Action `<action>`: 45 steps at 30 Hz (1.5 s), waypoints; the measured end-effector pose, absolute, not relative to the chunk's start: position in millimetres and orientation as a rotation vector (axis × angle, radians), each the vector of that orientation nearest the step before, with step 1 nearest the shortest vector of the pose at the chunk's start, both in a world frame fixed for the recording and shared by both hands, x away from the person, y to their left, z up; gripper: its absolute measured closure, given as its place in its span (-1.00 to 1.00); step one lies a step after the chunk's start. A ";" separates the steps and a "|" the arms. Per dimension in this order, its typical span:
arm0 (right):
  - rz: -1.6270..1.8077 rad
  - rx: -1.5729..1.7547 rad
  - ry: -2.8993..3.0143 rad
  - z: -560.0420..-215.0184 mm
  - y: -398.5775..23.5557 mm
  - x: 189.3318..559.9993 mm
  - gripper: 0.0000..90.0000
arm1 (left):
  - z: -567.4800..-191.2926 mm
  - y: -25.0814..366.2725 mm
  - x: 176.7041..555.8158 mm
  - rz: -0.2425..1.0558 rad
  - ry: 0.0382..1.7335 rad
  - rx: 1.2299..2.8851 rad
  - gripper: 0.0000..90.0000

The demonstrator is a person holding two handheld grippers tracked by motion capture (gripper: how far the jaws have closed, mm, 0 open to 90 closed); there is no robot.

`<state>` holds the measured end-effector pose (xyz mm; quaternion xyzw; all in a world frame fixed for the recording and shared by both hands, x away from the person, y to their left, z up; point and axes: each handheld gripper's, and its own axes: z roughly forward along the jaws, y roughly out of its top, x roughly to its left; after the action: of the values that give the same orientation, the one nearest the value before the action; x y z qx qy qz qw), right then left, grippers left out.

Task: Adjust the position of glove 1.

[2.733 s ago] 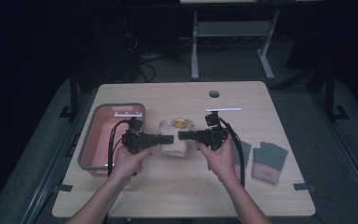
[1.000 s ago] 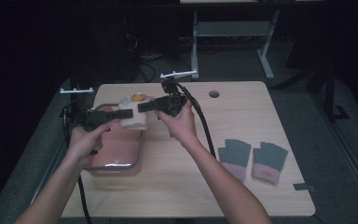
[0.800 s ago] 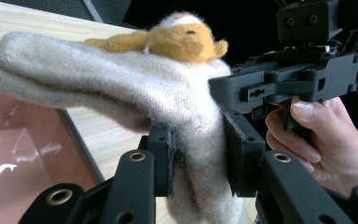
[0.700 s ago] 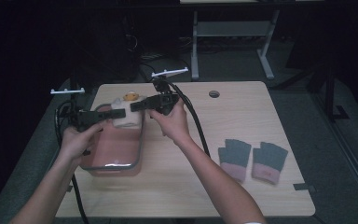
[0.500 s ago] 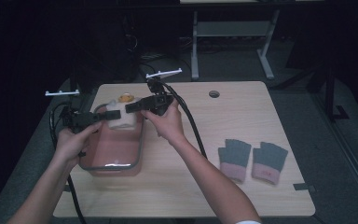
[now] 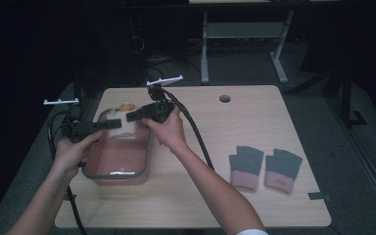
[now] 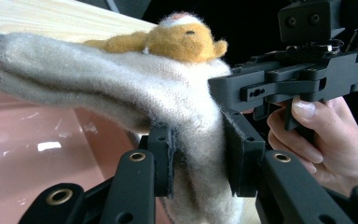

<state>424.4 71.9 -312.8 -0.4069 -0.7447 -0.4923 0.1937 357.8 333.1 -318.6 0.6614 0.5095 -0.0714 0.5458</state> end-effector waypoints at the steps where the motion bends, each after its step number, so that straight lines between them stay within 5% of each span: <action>1: -1.379 -1.139 -2.089 -314.3 73.3 425.0 0.71 | -320.6 334.5 357.7 -0.170 1.213 1.565 0.49; 45: -1.068 -1.202 -2.117 -405.0 108.5 433.5 0.64 | -393.5 344.4 357.4 -0.202 1.449 1.745 0.49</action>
<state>433.5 108.5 -405.0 -0.4389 -0.7733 -0.3900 0.2394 357.4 344.4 -393.5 0.6960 0.5777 -0.0805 0.4188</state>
